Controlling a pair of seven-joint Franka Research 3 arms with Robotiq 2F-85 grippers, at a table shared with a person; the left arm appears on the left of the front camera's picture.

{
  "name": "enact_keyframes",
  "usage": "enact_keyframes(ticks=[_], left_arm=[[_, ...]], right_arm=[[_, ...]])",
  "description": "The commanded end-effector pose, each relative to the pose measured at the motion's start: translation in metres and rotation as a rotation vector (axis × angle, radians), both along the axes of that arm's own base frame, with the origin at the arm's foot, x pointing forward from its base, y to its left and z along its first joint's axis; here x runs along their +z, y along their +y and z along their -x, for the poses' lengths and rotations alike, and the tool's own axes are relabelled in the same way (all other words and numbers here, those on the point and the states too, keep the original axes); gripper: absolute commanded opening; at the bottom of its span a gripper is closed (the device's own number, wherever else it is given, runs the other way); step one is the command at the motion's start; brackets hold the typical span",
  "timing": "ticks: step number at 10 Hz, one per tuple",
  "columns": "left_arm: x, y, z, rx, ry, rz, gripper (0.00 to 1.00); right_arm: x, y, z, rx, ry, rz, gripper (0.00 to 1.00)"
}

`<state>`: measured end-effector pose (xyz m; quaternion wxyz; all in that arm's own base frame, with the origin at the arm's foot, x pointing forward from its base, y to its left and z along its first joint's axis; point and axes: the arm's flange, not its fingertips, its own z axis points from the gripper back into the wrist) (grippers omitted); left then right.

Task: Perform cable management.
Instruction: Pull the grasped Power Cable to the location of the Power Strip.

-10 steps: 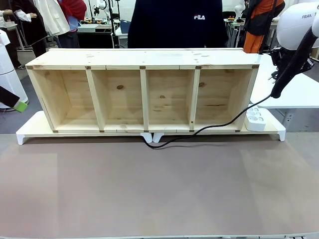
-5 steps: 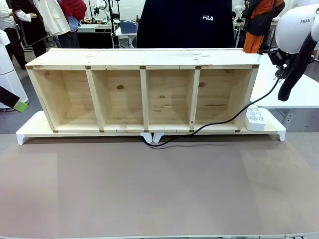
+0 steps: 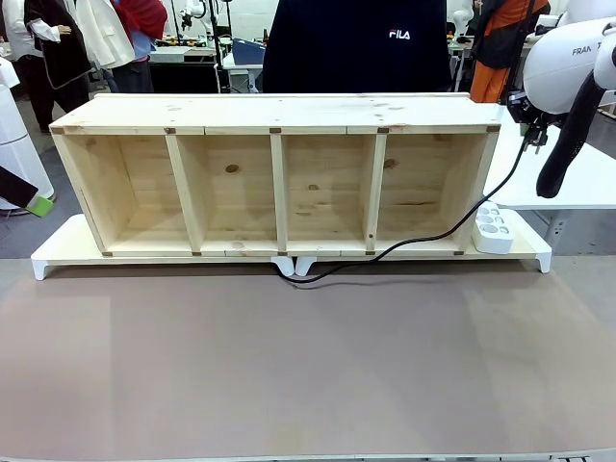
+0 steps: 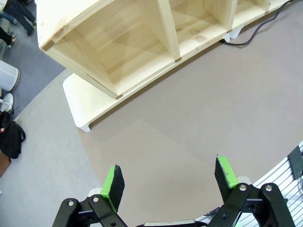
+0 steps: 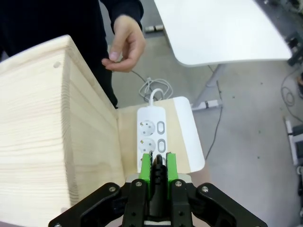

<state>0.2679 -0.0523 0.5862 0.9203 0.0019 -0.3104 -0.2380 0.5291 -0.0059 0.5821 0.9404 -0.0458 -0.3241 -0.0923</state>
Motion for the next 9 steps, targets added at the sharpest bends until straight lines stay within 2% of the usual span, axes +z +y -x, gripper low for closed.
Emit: enact_keyframes(ticks=[1, 9], left_arm=[[0.0001, -0.0004, -0.0005, -0.003, -0.001, 0.003, 1.00], [0.0001, -0.0004, -0.0005, -0.003, -0.001, 0.003, 1.00]], right_arm=[[0.0003, -0.0005, 0.0002, -0.013, 0.012, -0.008, 0.16], [0.0003, -0.0005, 0.0002, -0.013, 0.012, -0.008, 0.16]])
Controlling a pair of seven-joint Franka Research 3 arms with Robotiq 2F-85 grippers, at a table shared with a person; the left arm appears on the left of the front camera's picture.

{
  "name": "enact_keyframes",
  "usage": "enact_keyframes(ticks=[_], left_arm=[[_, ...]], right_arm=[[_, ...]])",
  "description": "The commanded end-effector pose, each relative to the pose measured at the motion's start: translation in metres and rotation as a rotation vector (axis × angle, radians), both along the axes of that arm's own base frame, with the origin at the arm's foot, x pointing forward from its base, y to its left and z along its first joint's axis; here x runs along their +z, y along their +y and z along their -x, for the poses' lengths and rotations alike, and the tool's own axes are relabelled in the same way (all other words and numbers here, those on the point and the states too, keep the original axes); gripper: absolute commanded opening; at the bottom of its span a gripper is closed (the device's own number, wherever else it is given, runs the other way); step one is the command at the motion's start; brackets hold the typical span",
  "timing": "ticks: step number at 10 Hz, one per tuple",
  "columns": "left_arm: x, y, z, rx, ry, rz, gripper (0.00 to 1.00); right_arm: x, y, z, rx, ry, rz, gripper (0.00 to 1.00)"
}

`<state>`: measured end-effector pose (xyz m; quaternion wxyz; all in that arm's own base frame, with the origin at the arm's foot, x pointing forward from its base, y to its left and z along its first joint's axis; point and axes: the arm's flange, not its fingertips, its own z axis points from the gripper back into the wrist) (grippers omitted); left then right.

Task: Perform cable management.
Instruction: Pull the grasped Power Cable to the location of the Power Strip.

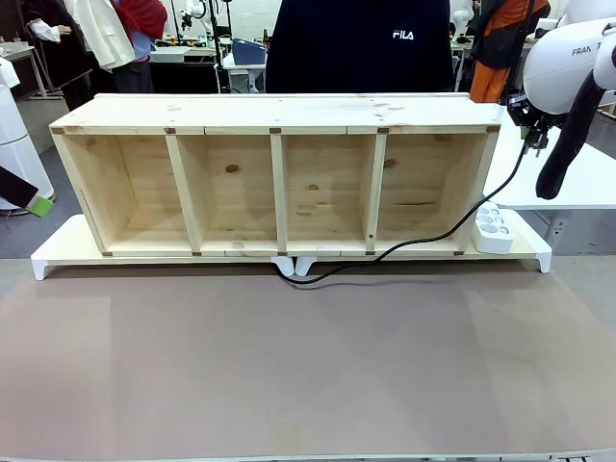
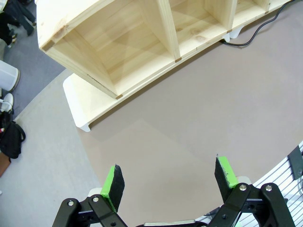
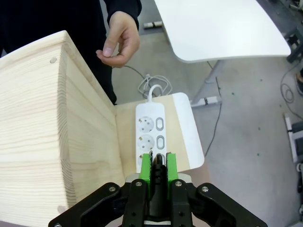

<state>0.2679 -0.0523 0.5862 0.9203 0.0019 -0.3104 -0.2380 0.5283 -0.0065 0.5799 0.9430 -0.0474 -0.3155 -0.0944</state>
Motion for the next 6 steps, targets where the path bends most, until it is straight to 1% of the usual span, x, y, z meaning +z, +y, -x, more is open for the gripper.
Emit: enact_keyframes(ticks=[1, 6], left_arm=[[0.0001, -0.0004, -0.0005, -0.003, -0.001, 0.003, 1.00], [0.0001, -0.0004, -0.0005, -0.003, -0.001, 0.003, 1.00]], right_arm=[[0.0025, 0.0000, -0.0005, -0.008, -0.006, -0.008, 0.16], [0.0025, 0.0000, -0.0005, -0.008, -0.006, -0.008, 0.16]])
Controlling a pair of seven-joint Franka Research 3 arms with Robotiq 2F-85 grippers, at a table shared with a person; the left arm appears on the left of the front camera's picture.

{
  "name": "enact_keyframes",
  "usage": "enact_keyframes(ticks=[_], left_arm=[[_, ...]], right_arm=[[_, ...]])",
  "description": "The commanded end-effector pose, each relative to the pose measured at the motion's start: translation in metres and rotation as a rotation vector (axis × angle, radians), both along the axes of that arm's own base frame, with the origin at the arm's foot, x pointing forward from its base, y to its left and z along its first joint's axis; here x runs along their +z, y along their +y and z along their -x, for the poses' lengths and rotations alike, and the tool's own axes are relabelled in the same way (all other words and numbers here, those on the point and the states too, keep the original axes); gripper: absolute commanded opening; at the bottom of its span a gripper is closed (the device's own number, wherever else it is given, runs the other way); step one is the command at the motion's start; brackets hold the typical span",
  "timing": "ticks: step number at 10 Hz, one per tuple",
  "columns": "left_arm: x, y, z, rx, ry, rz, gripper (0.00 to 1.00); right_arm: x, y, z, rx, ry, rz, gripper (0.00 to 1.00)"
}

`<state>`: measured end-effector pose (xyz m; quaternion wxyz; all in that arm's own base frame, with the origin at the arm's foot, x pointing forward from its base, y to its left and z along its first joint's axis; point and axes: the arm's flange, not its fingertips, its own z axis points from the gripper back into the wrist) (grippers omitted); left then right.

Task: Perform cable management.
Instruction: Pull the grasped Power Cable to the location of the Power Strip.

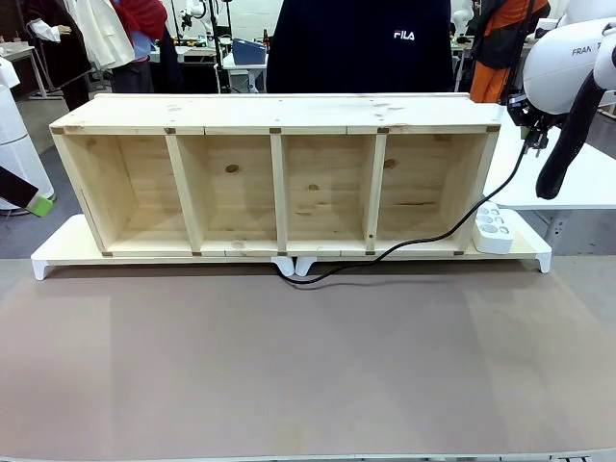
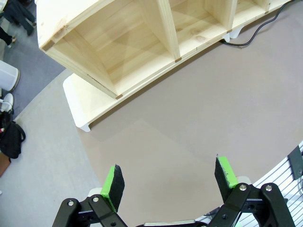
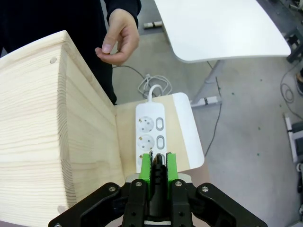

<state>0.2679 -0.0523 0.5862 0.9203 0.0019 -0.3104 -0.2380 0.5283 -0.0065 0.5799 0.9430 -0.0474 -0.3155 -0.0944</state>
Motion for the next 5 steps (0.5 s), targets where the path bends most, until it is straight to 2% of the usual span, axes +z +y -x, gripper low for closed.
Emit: enact_keyframes(ticks=[1, 5], left_arm=[[0.0001, -0.0004, -0.0005, -0.003, -0.001, 0.003, 1.00], [0.0001, -0.0004, -0.0005, -0.003, -0.001, 0.003, 1.00]], right_arm=[[0.0025, 0.0000, -0.0005, -0.008, -0.006, -0.008, 0.16], [0.0025, 0.0000, -0.0005, -0.008, -0.006, -0.008, 0.16]])
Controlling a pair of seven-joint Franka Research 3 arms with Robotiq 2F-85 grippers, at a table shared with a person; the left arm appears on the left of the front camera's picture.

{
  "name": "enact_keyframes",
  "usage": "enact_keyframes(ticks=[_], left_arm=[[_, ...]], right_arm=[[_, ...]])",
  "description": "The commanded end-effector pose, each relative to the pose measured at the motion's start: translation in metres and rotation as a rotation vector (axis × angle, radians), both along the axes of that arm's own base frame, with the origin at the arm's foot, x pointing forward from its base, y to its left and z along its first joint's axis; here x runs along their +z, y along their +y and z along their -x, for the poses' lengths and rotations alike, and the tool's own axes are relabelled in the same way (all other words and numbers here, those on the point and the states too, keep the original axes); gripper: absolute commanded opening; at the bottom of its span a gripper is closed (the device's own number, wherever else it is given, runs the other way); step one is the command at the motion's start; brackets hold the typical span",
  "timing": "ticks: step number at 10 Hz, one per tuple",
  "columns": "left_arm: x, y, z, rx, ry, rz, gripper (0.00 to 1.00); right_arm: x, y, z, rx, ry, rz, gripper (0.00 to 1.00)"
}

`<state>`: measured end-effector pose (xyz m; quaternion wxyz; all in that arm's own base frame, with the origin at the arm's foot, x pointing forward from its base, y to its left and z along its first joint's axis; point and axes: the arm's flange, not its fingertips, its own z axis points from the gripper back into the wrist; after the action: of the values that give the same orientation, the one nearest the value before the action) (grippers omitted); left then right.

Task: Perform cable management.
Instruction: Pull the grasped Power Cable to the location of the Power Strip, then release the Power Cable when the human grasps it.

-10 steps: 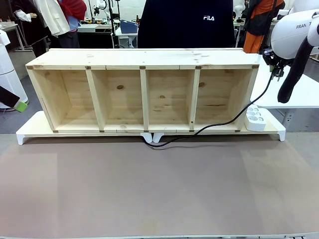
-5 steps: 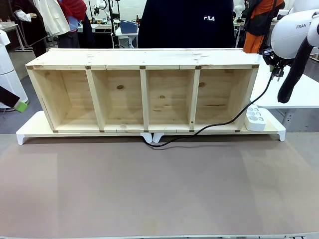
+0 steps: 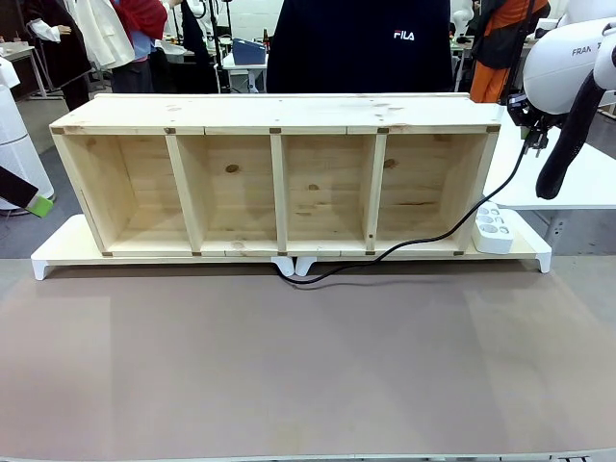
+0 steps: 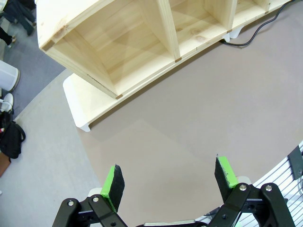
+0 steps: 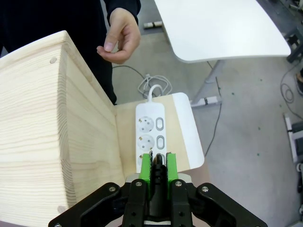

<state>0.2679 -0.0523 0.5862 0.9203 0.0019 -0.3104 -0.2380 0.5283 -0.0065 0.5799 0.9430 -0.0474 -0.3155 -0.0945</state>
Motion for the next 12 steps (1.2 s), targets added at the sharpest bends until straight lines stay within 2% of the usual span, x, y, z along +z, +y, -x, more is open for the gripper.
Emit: enact_keyframes(ticks=[1, 12], left_arm=[[0.0001, -0.0004, -0.0005, -0.003, -0.001, 0.003, 1.00], [0.0001, -0.0004, -0.0005, -0.003, -0.001, 0.003, 1.00]], right_arm=[[0.0025, 0.0000, -0.0005, -0.008, -0.006, -0.008, 0.16], [0.0025, 0.0000, -0.0005, -0.008, -0.006, -0.008, 0.16]])
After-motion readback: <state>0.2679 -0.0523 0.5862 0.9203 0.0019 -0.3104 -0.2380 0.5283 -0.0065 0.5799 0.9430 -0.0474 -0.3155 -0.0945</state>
